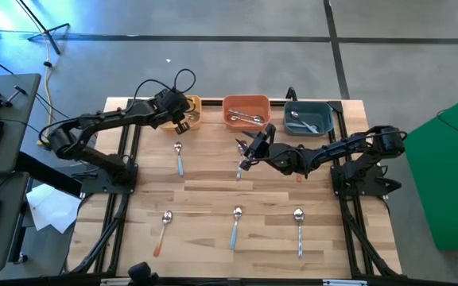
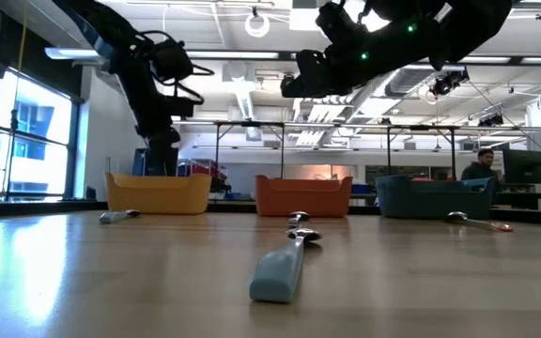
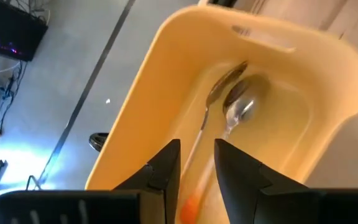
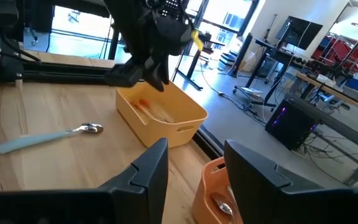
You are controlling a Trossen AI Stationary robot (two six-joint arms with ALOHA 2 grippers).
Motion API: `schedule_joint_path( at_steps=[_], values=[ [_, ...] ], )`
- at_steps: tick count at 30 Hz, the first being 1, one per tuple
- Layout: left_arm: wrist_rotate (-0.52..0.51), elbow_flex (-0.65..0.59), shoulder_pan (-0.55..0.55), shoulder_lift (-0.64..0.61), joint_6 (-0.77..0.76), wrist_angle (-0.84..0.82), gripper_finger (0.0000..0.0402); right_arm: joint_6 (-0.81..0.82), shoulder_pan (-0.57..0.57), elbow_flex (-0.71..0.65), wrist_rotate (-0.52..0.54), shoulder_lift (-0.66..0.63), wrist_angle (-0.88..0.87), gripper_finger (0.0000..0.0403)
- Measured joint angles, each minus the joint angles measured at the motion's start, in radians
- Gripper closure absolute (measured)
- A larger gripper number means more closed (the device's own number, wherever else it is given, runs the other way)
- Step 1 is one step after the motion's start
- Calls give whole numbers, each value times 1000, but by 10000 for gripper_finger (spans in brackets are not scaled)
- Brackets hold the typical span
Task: Sort silverware by color (type)
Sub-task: Put the white spoon into the orange bin
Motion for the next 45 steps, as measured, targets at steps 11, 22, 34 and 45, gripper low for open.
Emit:
schedule_joint_path(
  at_steps=[11, 22, 34, 45],
  values=[
    [15, -89, -82, -114, -72, 226, 370, 172, 8, 0, -1, -128, -329, 286],
    [94, -328, -213, -256, -120, 574, 385, 531, 65, 0, -19, -207, -762, 397],
    [295, -542, -356, -317, -244, 946, 385, 1256, 365, -1, -179, -206, -1254, 393],
    [295, -550, -394, -317, -258, 950, 385, 1716, 627, 88, -411, -205, -1404, 310]
  ],
)
